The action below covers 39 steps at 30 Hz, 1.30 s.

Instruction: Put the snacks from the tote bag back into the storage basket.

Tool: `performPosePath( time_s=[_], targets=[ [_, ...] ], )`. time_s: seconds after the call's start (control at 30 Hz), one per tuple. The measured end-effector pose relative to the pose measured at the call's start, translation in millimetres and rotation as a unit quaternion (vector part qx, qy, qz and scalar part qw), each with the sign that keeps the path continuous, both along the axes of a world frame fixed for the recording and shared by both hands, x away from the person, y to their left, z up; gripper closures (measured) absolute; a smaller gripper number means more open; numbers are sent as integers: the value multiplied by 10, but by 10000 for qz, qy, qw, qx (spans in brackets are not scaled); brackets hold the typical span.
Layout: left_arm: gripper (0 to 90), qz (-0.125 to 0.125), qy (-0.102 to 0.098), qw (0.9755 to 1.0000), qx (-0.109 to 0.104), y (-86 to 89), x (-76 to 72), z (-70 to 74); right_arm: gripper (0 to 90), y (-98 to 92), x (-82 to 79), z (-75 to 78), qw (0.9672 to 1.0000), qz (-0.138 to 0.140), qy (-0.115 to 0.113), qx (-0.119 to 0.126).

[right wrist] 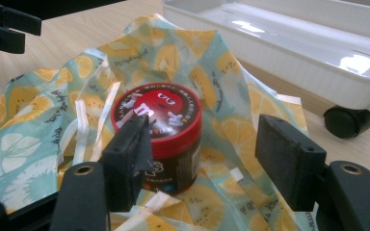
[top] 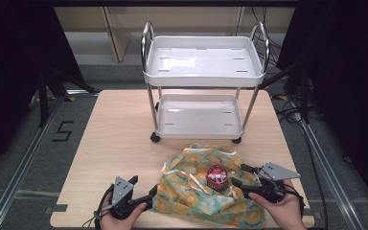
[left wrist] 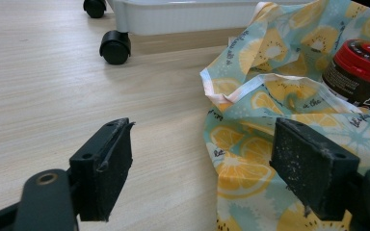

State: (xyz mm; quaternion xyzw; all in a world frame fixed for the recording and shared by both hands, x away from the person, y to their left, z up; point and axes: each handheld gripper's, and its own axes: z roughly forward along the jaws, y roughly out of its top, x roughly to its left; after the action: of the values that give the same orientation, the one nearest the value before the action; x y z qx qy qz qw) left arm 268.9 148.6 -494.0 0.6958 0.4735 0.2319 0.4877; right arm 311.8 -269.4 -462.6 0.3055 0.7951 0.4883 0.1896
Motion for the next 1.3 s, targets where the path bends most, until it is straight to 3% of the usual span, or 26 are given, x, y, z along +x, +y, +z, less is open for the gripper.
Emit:
performPosePath(
  time_s=[0.13, 0.17, 0.33, 0.37, 0.57, 0.6, 0.63, 0.7, 0.73, 0.87, 0.9, 1.03, 1.13, 1.17, 1.3],
  targets=[
    [211, -73, -3, 10000, -11, -17, 6, -14, 390, -6, 3, 11, 9999, -5, 104, -34],
    [211, -56, 13, 10000, -24, -33, -1, -15, 395, 15, -16, 32, 9995, -104, 291, 9],
    [209, -163, 22, 9999, -36, -36, -9, -17, 398, 56, 26, 50, 9997, -6, 196, -132],
    [209, -198, 19, 9998, -62, -37, -8, -19, 398, 88, 8, 54, 9994, -51, 328, -88],
    [209, -245, -6, 9996, -132, -46, -10, -17, 341, 172, 75, 83, 9988, 138, 369, -296],
    [209, -216, -3, 9997, -111, -48, -17, -10, 328, 193, 101, 79, 9986, 175, 402, -283],
    [209, -216, -3, 9997, -111, -48, -17, -10, 327, 220, 79, 82, 9979, 95, 595, -218],
    [209, -183, 14, 9998, -61, -37, -24, -3, 326, 229, 92, 84, 9978, 153, 588, -247],
    [209, -179, 9, 9998, -70, -36, -24, -4, 327, 236, 122, 82, 9983, 243, 423, -310],
    [208, -190, 10, 9998, -97, -30, -17, -12, 313, 319, 108, 88, 9971, 234, 672, -284],
    [208, -178, 23, 9998, -108, -32, -20, -13, 309, 320, 130, 86, 9974, 317, 563, -318],
    [208, -198, 13, 9998, -99, -33, -19, -12, 291, 370, 137, 105, 9963, 323, 722, -333],
    [207, -177, -1, 9997, -167, -37, -21, -15, 264, 372, 180, 126, 9961, 484, 599, -424],
    [207, -177, 1, 9997, -165, -34, -20, -17, 260, 370, 178, 135, 9954, 497, 708, -418],
    [206, -150, 28, 9998, -94, -26, -14, -17, 260, 347, 239, 136, 9943, 615, 748, -443]
  ],
)
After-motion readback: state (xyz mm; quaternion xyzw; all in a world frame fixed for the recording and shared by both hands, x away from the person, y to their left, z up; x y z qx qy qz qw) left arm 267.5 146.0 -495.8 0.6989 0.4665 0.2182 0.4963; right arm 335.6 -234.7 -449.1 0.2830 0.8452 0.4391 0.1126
